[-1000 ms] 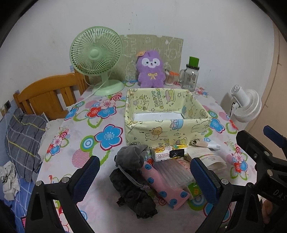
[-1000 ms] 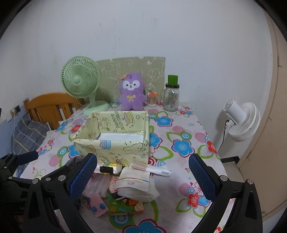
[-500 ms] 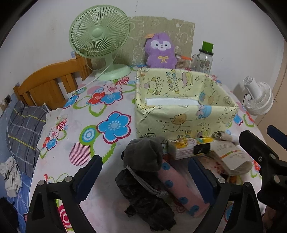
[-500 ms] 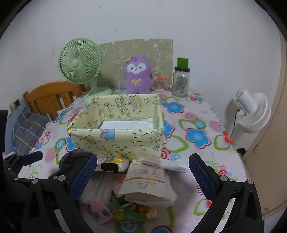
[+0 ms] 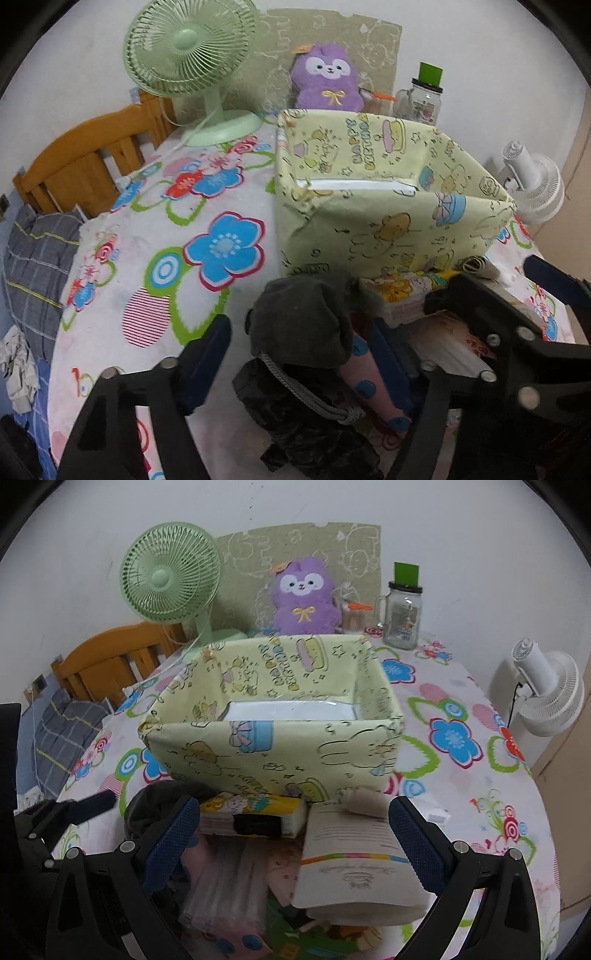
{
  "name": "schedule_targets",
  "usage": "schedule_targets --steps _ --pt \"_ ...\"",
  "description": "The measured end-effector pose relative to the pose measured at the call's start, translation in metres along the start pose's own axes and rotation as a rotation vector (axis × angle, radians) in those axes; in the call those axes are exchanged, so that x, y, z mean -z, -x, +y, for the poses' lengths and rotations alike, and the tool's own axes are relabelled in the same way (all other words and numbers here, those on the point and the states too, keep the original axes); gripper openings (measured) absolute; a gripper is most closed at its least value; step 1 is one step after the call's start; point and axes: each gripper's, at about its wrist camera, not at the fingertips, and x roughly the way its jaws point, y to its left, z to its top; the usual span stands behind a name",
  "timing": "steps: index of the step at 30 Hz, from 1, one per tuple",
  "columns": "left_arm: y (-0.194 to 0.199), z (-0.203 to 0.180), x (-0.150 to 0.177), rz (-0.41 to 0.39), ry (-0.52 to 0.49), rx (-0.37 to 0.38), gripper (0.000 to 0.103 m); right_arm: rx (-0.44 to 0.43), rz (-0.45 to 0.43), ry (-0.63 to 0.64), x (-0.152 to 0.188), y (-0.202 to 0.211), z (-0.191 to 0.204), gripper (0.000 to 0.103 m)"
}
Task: Organize soft objects
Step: 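Move both tools down toward the items beside the fabric box, then grasp the dark grey cloth with the left tool while the right tool grasps the yellow tissue pack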
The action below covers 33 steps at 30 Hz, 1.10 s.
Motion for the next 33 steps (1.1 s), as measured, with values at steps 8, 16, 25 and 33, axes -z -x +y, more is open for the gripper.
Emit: schedule_targets --steps 8,16,25,33 --pt "-0.008 0.005 0.000 0.007 -0.012 0.028 0.057 -0.003 0.052 -0.012 0.000 -0.019 0.010 0.103" --pt "-0.015 0.006 0.002 0.010 -0.044 0.041 0.060 -0.006 0.107 -0.017 0.002 -0.037 0.018 0.103" --pt "-0.024 0.009 -0.002 0.013 -0.042 0.089 0.073 -0.016 0.142 -0.040 0.001 -0.050 0.020 0.081" --pt "-0.018 0.008 -0.001 0.003 -0.045 0.129 0.046 -0.034 0.137 -0.074 0.002 -0.047 0.019 0.076"
